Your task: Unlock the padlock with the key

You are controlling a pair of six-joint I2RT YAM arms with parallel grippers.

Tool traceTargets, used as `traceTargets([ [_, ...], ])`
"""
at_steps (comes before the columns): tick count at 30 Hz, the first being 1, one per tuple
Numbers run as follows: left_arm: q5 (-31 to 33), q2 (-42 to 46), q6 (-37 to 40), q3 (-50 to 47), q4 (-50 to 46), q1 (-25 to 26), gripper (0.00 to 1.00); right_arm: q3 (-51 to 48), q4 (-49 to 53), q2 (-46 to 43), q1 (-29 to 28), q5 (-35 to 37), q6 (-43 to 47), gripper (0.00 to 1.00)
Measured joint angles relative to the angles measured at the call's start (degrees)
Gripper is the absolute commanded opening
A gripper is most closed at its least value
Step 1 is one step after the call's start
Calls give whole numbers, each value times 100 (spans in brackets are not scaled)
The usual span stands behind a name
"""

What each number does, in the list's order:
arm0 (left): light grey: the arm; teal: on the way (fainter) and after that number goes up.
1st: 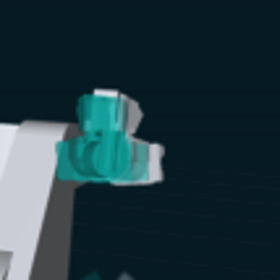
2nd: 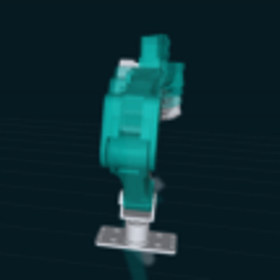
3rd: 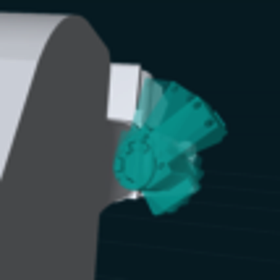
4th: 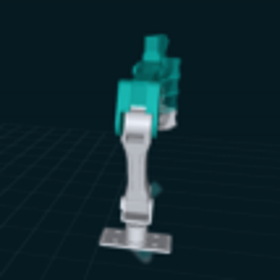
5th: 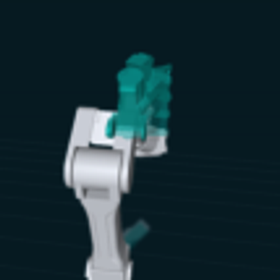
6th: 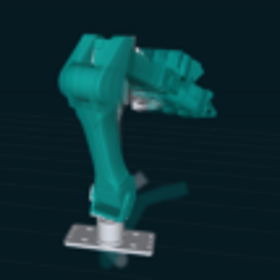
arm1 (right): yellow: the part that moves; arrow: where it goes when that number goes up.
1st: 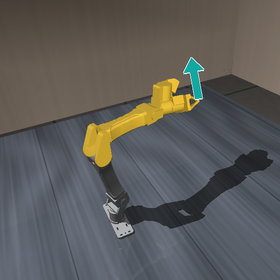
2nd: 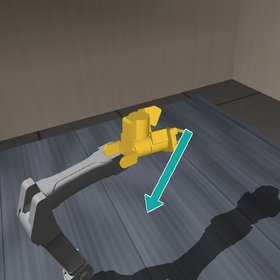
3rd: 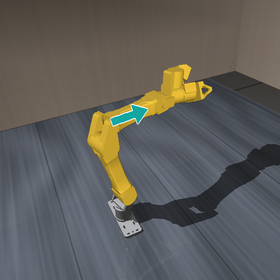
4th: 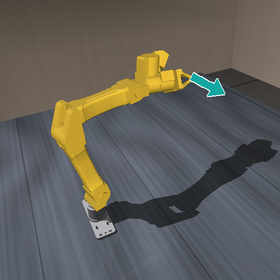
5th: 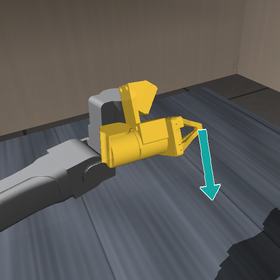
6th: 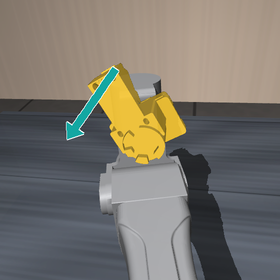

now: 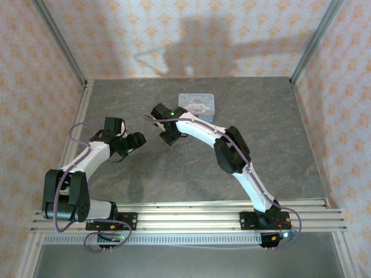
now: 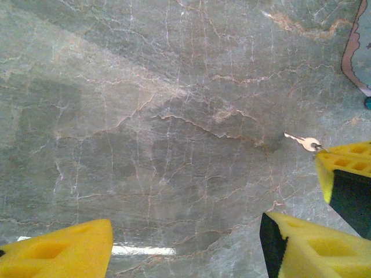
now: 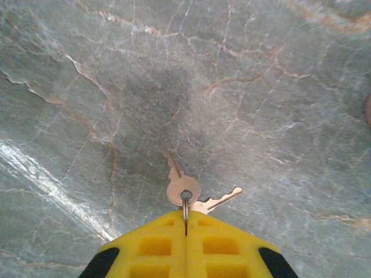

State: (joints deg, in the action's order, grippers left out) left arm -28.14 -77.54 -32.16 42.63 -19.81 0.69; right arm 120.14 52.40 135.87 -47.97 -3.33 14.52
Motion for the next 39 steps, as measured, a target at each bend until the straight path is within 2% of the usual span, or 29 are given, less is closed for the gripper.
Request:
traceTargets([
  [10, -205, 107, -129, -94, 297, 0, 69, -48, -20, -575, 0, 125, 57, 0],
  [15, -496, 595, -229, -114, 573, 0, 69, -70, -11, -944, 0, 96, 55, 0],
  [18, -693, 1032, -39, -114, 835, 0, 70, -63, 52, -1176, 0, 37, 52, 0],
  [24, -892, 1832, 872, -103, 1104, 173, 68, -52, 286, -1692, 0, -179, -39, 0],
  [29, -866, 2374, 2061, -57, 1110, 793, 64, -50, 435, -2251, 0, -546, -216, 0],
  [34, -789, 2699, 3091, -35, 1108, 1134, 61, -52, 599, -2796, 0, -1010, -402, 0],
  [36, -761, 2798, 3475, -35, 1106, 1213, 57, -76, 638, -3003, 0, -1228, -446, 0],
  [39, -765, 2940, 4037, -35, 1099, 1283, 46, -254, 680, -3344, 0, -1580, -498, 0],
])
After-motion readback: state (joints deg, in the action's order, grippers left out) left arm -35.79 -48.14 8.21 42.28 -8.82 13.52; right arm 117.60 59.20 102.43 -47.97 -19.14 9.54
